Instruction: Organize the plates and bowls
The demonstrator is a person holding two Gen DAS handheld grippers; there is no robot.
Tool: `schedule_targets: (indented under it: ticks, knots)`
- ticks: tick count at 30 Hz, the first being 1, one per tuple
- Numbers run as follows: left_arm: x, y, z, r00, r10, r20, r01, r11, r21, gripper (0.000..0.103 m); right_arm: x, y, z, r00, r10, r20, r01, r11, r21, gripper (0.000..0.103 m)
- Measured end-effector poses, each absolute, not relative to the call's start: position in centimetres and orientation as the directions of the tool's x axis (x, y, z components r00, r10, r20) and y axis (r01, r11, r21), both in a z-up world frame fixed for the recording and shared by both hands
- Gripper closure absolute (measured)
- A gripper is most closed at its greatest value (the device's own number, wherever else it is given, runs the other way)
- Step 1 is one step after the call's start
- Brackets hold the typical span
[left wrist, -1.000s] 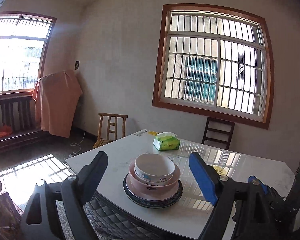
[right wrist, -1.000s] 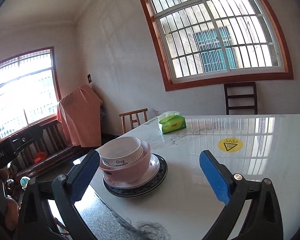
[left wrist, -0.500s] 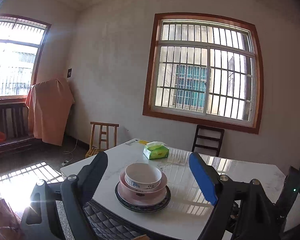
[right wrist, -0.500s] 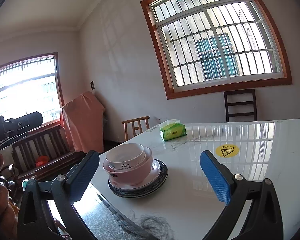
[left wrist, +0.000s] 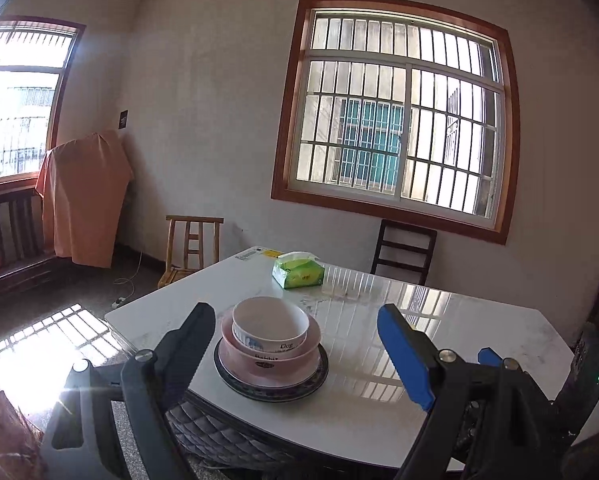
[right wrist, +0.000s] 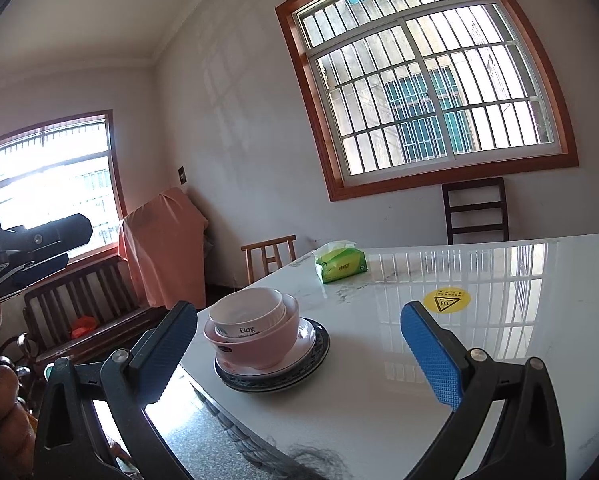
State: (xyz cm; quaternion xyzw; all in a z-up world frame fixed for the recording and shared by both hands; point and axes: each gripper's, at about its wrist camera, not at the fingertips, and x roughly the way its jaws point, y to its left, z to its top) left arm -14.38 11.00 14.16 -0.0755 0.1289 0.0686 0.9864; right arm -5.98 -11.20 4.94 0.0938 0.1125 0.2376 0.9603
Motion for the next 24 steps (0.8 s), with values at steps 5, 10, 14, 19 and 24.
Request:
schedule_targets:
  ticks: [5, 10, 14, 19, 24]
  knots:
    - [-13.3, 11.5, 12.7, 0.942, 0.142, -0.303, -0.187, 0.975, -0.123, 0.012, -5.8, -11.1, 4.7, 0.861, 0.472, -0.189, -0.43, 0.875, 0.224, 0.0]
    - [-12.7, 11.6, 11.3, 0.931, 0.151, -0.333, -0.201, 0.972, -0.12, 0.009, -5.6, -10.8, 4.5, 0.858, 0.469, -0.21, -0.428, 0.878, 0.214, 0.0]
    - [-12.0, 12.1, 10.1, 0.918, 0.154, -0.365, -0.212, 0.969, -0.125, 0.009, -5.5, -10.6, 4.2, 0.854, 0.47, -0.223, -0.43, 0.879, 0.207, 0.0]
    - [-11.2, 12.5, 8.9, 0.9, 0.168, -0.403, -0.234, 0.965, -0.119, 0.009, -5.4, -10.6, 3.9, 0.851, 0.468, -0.237, -0.43, 0.881, 0.198, 0.0]
    - [-10.8, 12.9, 8.1, 0.89, 0.183, -0.417, -0.252, 0.961, -0.116, 0.009, -5.2, -10.7, 3.6, 0.848, 0.467, -0.251, -0.426, 0.882, 0.2, 0.0]
